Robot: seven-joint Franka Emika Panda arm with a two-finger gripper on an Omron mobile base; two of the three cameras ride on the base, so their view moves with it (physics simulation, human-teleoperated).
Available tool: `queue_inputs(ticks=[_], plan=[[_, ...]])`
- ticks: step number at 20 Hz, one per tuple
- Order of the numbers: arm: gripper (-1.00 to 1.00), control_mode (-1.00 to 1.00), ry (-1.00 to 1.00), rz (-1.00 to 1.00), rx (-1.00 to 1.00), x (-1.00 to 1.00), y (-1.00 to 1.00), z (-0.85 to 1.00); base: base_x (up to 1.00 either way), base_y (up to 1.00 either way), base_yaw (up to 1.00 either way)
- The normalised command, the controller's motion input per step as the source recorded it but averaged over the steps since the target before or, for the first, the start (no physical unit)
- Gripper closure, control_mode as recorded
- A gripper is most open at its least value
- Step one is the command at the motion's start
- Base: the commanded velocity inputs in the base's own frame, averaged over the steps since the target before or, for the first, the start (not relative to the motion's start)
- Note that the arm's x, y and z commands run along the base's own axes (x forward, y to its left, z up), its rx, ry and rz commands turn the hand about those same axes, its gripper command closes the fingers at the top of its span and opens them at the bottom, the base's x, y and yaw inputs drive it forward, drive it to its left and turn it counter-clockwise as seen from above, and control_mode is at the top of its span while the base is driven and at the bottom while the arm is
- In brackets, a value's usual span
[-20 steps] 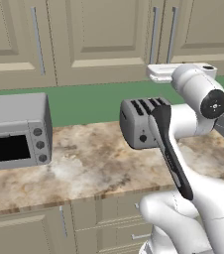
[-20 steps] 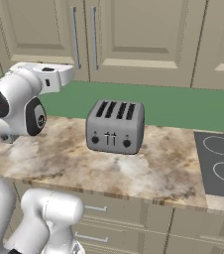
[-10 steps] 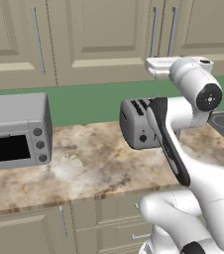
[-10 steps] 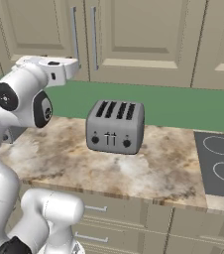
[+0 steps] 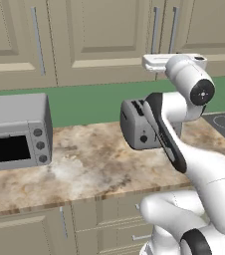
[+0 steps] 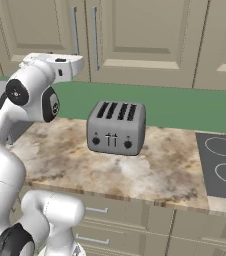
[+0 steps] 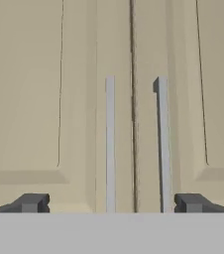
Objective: Get the candle and the wine from the cabinet and move them to the dining counter.
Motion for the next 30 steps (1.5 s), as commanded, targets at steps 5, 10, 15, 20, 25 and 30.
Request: queue_inputs(ticks=[5, 10, 15, 20, 25, 30], plan=[[-1.0, -1.0, -0.01, 0.07, 0.0, 0.43, 0.0, 0.0, 0.0, 0.0, 0.0], [-1.0, -1.0, -0.03, 0.07, 0.0, 0.4, 0.0, 0.0, 0.0, 0.0, 0.0], [-1.0, -1.0, -0.04, 0.03, 0.0, 0.34, -0.09, 0.0, 0.0, 0.0, 0.0], [-1.0, -1.0, -0.03, 0.01, 0.01, 0.35, -0.13, 0.0, 0.0, 0.0, 0.0], [-1.0, -1.0, -0.02, 0.01, 0.0, 0.33, -0.11, 0.0, 0.0, 0.0, 0.0], [-1.0, -1.0, 0.0, 0.0, 0.0, 0.33, -0.03, 0.0, 0.0, 0.0, 0.0]])
